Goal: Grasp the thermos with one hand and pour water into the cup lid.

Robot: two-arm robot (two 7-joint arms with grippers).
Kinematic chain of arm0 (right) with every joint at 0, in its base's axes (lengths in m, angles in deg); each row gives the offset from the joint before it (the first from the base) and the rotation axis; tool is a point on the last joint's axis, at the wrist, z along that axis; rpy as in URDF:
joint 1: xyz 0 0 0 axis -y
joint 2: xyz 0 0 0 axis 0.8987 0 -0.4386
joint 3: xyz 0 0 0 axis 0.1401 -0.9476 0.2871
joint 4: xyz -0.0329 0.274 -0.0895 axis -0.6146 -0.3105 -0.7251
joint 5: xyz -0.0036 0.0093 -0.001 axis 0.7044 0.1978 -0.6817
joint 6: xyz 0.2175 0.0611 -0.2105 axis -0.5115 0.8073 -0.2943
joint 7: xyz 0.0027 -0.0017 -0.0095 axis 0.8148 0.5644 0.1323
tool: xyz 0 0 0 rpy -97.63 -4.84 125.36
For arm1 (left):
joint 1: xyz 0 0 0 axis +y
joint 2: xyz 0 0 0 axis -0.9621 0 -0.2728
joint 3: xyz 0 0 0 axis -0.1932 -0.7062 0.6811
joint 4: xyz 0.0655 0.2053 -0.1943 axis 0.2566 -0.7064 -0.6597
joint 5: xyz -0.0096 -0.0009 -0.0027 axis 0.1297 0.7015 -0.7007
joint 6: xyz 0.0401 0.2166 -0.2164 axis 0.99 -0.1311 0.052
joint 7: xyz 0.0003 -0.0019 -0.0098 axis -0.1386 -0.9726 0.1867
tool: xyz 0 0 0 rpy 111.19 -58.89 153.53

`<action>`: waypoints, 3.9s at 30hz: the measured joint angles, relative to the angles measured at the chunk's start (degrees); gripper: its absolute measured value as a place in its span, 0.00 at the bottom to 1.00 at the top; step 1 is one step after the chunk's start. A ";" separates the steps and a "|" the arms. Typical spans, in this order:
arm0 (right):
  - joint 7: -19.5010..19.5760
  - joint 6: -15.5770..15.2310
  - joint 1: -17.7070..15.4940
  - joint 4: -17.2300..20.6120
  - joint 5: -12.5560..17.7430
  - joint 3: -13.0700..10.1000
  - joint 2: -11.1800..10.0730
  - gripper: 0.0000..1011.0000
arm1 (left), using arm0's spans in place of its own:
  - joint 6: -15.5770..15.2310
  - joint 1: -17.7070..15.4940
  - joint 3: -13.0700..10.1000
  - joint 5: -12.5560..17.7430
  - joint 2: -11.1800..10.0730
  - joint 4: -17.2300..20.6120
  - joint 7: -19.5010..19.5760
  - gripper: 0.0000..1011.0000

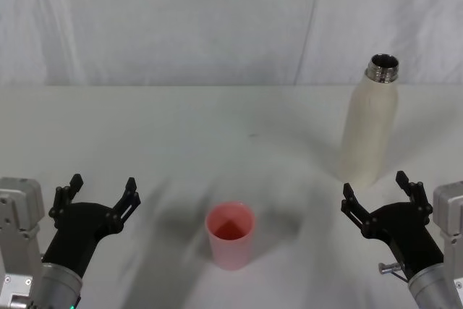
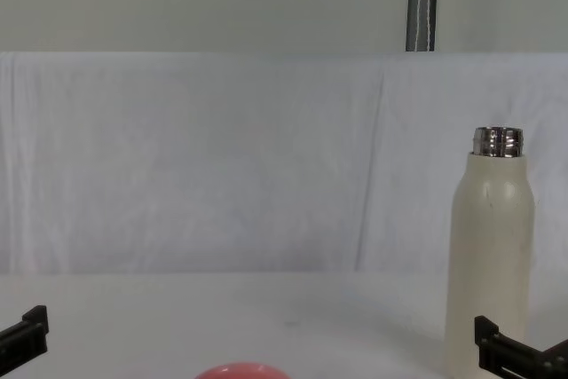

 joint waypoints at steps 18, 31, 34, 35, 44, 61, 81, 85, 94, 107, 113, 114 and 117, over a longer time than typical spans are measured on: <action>0.00 0.00 0.00 0.00 0.00 0.00 0.00 0.99 | 0.00 0.00 0.00 0.00 0.00 0.00 0.00 0.99; 0.00 0.00 0.00 0.00 0.00 0.00 0.00 0.99 | 0.00 0.00 0.00 0.00 0.00 0.00 0.00 0.99; 0.00 0.00 0.00 0.00 0.00 0.00 0.00 0.99 | 0.00 0.00 0.00 0.00 0.00 0.00 0.00 0.99; 0.00 0.00 0.00 0.00 0.00 0.00 0.00 0.99 | 0.00 0.00 0.00 0.00 0.00 0.00 0.00 0.99; 0.00 0.00 0.00 0.00 0.00 0.00 0.00 0.99 | 0.00 0.00 0.00 0.00 0.00 0.00 0.00 0.99; -3.26 1.20 0.02 -0.31 0.28 -0.56 0.15 0.99 | 0.00 0.00 0.00 0.00 0.00 0.00 0.00 0.99; -11.29 0.40 5.04 -4.21 2.83 -4.00 0.26 0.99 | 0.00 0.00 0.00 0.00 0.00 0.00 0.00 0.99; -12.22 0.12 6.31 -5.13 3.23 -4.28 0.11 0.99 | 0.00 0.00 0.00 0.00 0.00 0.00 0.00 0.99; -14.72 -0.80 9.07 -7.04 5.58 -5.00 -0.73 0.99 | 0.00 0.00 0.00 0.00 0.00 0.00 0.00 0.99; -16.42 -1.57 11.89 -10.12 9.56 -5.78 -1.47 0.99 | 0.00 0.00 0.00 0.00 0.00 0.00 0.00 0.99; -16.75 -1.80 13.04 -11.90 10.83 -5.64 -1.76 0.99 | 0.00 0.00 0.00 0.00 0.00 0.00 0.00 0.99; -16.75 -1.81 13.17 -12.09 10.90 -5.60 -1.79 0.99 | 0.00 0.00 0.00 0.00 0.00 0.00 0.00 0.99; -16.75 -1.80 13.76 -12.90 11.18 -5.44 -1.91 0.99 | 0.00 0.00 0.00 0.00 0.00 0.00 0.00 0.99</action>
